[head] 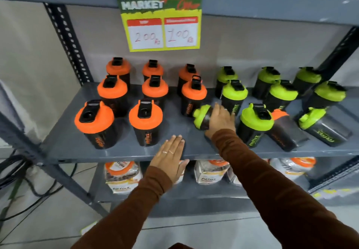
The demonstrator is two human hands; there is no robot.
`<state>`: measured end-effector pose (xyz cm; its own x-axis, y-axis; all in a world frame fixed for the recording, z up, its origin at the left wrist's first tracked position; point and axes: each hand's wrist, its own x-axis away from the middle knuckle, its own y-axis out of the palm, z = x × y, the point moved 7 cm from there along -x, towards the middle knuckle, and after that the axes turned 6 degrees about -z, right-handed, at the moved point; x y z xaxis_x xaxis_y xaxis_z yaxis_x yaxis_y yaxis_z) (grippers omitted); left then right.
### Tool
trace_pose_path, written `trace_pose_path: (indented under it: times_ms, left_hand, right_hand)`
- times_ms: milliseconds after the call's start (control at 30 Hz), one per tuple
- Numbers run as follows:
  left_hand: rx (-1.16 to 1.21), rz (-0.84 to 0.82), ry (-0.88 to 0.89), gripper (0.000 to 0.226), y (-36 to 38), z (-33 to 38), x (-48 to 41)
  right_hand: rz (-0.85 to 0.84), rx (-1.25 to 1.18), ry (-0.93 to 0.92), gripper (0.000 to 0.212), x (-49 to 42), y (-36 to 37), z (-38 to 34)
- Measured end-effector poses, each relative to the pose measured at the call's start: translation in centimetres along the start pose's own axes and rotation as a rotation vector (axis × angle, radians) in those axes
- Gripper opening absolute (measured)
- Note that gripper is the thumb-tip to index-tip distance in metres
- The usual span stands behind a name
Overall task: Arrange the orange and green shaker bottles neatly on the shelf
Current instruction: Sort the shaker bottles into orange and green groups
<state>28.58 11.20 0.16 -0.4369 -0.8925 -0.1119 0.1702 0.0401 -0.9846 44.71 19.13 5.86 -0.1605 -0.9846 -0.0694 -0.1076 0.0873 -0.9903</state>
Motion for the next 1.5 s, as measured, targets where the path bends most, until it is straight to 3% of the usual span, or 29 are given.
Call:
trace_pose_path:
  times_ms: [133, 233, 300, 367, 533, 700, 867, 1033, 1367, 1500]
  left_hand:
    - [-0.039, -0.16, -0.107, 0.065, 1.5, 0.6, -1.7]
    - [-0.078, -0.199, -0.155, 0.073, 2.3, 0.9, -1.9]
    - [-0.087, -0.189, -0.174, 0.077, 2.4, 1.0, -2.0]
    - [-0.088, -0.191, -0.204, 0.084, 2.7, 0.9, -2.0]
    - [-0.036, -0.187, -0.247, 0.096, 3.5, 2.0, -2.8]
    - [-0.025, -0.127, -0.195, 0.111, 3.0, 5.8, -5.4]
    - [-0.052, -0.071, -0.17, 0.126, 3.7, 7.7, -6.7]
    - [-0.054, -0.125, -0.202, 0.114, 4.2, 7.2, -6.6]
    - [-0.062, -0.219, -0.196, 0.106, 4.5, 7.3, -6.5]
    - [-0.048, -0.167, -0.201, 0.12, 4.0, 7.3, -6.5]
  right_hand:
    - [0.077, 0.089, -0.105, 0.065, 0.0, 0.4, 0.1]
    - [0.209, 0.072, -0.205, 0.081, 1.5, -0.5, -0.1]
    - [0.167, -0.111, -0.305, 0.091, 2.5, -1.1, -0.2]
    - [0.174, -0.382, -0.356, 0.088, 3.6, -2.5, 0.2]
    - [0.442, -0.774, -0.3, 0.088, 6.7, -9.0, 4.2]
    - [0.636, -0.927, -0.216, 0.087, 7.0, -14.5, 10.8]
    - [0.788, -1.012, 0.101, 0.088, 5.5, -15.6, 20.8]
    - [0.59, -0.974, 0.477, 0.084, 4.5, -10.9, 28.3]
    - [0.376, -0.974, 0.579, 0.081, 3.9, -4.9, 31.8]
    - [0.329, -0.959, 0.613, 0.083, 4.1, -3.9, 32.1]
